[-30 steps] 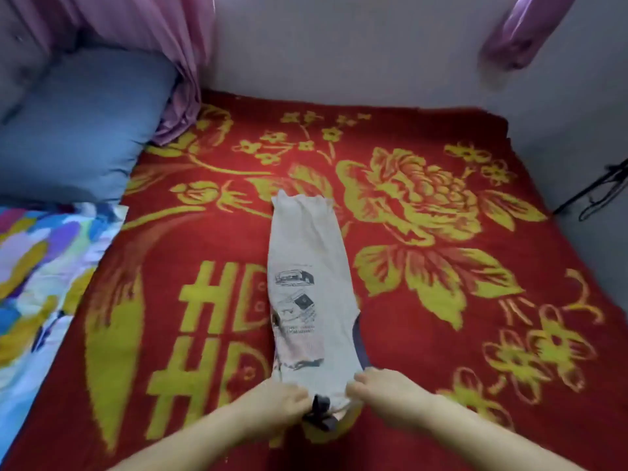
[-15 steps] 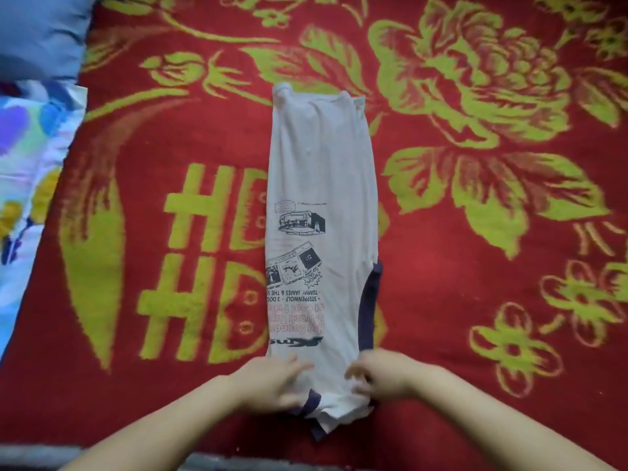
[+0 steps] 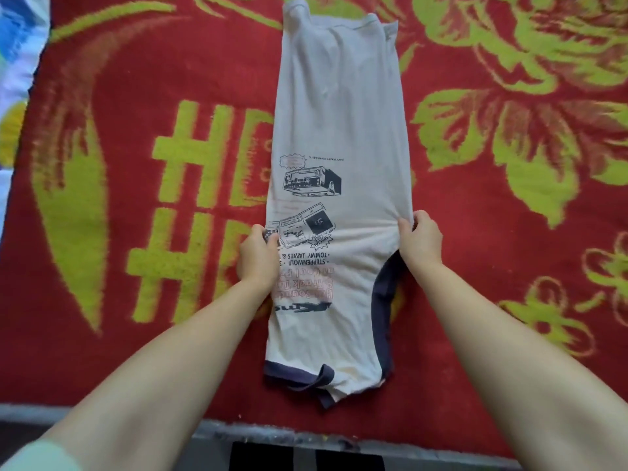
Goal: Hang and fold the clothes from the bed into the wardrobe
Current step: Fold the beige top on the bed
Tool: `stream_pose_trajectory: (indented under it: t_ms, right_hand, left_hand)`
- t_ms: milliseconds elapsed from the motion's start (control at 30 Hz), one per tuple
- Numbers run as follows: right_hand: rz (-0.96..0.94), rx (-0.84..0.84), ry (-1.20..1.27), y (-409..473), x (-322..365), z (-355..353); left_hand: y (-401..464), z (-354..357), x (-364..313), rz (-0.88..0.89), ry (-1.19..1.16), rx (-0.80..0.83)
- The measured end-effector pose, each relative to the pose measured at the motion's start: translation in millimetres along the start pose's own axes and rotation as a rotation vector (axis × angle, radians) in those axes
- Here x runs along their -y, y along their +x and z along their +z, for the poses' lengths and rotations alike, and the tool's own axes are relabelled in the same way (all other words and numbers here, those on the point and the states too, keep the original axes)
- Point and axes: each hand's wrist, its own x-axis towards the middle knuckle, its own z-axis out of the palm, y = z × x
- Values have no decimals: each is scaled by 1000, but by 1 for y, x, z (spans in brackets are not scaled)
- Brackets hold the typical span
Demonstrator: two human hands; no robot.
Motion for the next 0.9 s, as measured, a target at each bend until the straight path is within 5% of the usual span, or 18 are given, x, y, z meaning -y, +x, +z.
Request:
stream_pose_trajectory:
  t_ms: [100,200,267,367,533,600,667,733,800,900]
  right_hand:
    - [-114,4,-232,-26,-4,2]
    - [-682,23,-428,-71,-13,-1]
    - [-1012,287,-532,-107,-38,-1]
    - [-1069,775,-839,-155,-86,2]
    - [-1092,558,-938,-165,-104,4]
    - [-1131,459,-874,-164,-103,7]
    - [-1149,419,-847,-166,-102,10]
    - [-1170,412,-845,-168,-98,9]
    - [-1162,424,-835,-170,-92,8]
    - [-1078,532,-788,-170,-90,11]
  left_hand:
    - [-25,0,18,150,38,17]
    - [-63,-8,44,188,-30,202]
    - [-89,-11,64,59,-94,401]
    - [-117,-13,90,-4,-89,506]
    - [-126,-24,116,-89,-76,472]
    - [-130,-33,121,136,212,356]
    - [-131,-38,130,602,481,239]
    - [-132,-42,139,1011,680,293]
    - [-132,-45,142,1129,867,384]
    - [-130,-44,139,1080,888,401]
